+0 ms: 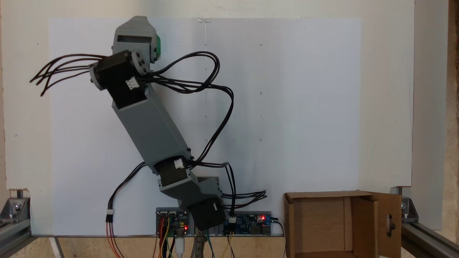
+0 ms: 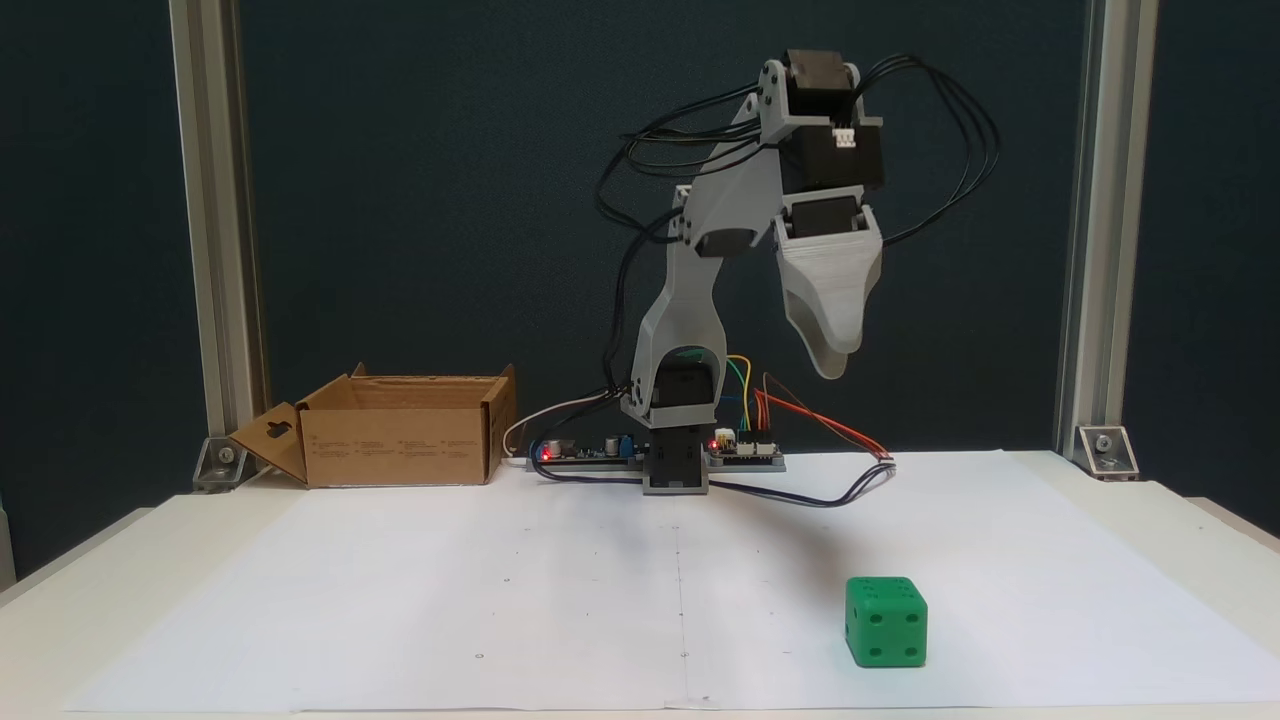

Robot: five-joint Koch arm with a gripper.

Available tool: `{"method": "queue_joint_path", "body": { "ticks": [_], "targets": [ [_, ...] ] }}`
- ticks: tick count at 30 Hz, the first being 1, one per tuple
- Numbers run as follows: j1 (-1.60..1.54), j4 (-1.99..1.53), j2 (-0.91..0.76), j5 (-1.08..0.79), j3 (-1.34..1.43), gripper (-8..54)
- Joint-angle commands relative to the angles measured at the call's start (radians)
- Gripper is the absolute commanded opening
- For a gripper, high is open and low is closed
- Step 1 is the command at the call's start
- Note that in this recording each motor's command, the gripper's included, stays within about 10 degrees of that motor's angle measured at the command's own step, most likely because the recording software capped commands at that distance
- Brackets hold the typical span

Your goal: Grasp a green dice and put it in the bin.

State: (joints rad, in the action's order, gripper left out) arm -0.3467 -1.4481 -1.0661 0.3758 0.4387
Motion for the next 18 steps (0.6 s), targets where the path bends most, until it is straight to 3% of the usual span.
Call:
{"method": "queue_joint_path", "body": {
  "ticks": [1, 18],
  "targets": [
    [0.0, -0.129, 0.026, 0.067, -0.084, 42.8],
    [0.031, -0.196, 0.212, 0.121, -0.341, 43.5]
  ]
}}
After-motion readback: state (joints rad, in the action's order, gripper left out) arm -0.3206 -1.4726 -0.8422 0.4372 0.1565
